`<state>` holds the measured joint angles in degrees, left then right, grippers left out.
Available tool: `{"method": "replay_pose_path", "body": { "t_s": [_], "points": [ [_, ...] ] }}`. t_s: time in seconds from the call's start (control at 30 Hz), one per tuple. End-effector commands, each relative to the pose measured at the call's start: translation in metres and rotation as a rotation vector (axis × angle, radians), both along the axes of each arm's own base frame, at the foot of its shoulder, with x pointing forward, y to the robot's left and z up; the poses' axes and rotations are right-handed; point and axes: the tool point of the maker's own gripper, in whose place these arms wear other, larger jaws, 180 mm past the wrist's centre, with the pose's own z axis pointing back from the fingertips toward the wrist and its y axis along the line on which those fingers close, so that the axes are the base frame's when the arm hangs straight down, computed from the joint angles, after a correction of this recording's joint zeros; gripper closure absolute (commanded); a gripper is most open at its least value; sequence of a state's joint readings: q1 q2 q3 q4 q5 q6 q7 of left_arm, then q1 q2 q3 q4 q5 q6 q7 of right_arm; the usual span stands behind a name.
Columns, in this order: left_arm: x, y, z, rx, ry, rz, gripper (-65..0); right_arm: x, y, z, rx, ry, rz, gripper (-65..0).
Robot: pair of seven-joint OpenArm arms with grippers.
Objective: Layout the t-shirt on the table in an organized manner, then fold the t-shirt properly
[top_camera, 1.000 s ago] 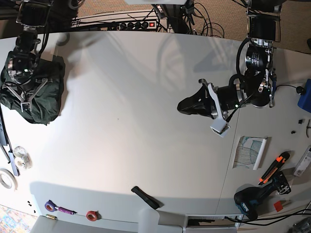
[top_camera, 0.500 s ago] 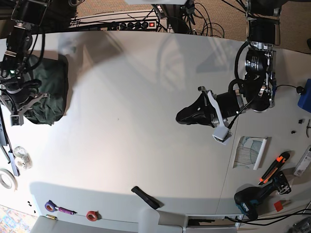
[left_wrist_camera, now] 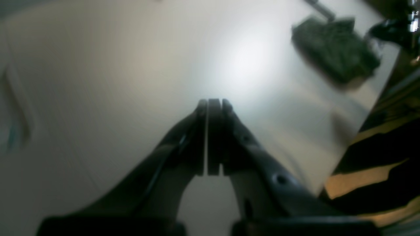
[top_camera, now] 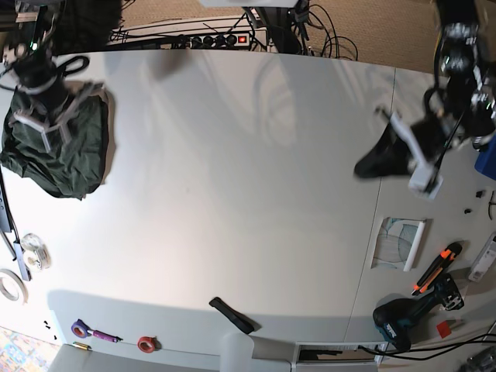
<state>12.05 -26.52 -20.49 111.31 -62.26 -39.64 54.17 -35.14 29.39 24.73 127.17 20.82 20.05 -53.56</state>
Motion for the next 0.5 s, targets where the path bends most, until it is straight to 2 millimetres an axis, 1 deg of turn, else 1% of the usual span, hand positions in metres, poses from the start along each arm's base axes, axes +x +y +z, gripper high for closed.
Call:
{"method": "replay_pose_path", "body": {
  "t_s": [0.0, 0.07, 0.17, 0.27, 0.37, 0.47],
  "points": [
    [-0.009, 0.005, 0.011, -0.014, -0.022, -0.001, 0.0, -0.007, 0.003, 0.005, -0.026, 0.008, 0.023, 0.0],
    [-0.041, 0.017, -0.002, 0.018, 0.067, 0.002, 0.0, -0.031, 0.011, -0.004, -0.025, 0.088, 0.041, 0.0],
    [-0.093, 0.034, -0.023, 0.032, 0.257, -0.003, 0.0, -0.075, 0.022, -0.027, 0.043, 0.247, 0.041, 0.0],
    [-0.152, 0.043, -0.037, 0.022, 0.468, -0.037, 0.0, -0.123, 0.029, -0.046, 0.092, 0.414, 0.024, 0.0],
    [-0.212, 0.051, -0.053, 0.085, 0.682, -0.1, 0.0, -0.163, 0.035, -0.056, 0.107, 0.544, 0.054, 0.0],
    [-0.265, 0.057, -0.058, 0.117, 0.863, -0.161, 0.0, -0.198, 0.036, -0.063, 0.124, 0.655, 0.072, 0.0]
  ]
}}
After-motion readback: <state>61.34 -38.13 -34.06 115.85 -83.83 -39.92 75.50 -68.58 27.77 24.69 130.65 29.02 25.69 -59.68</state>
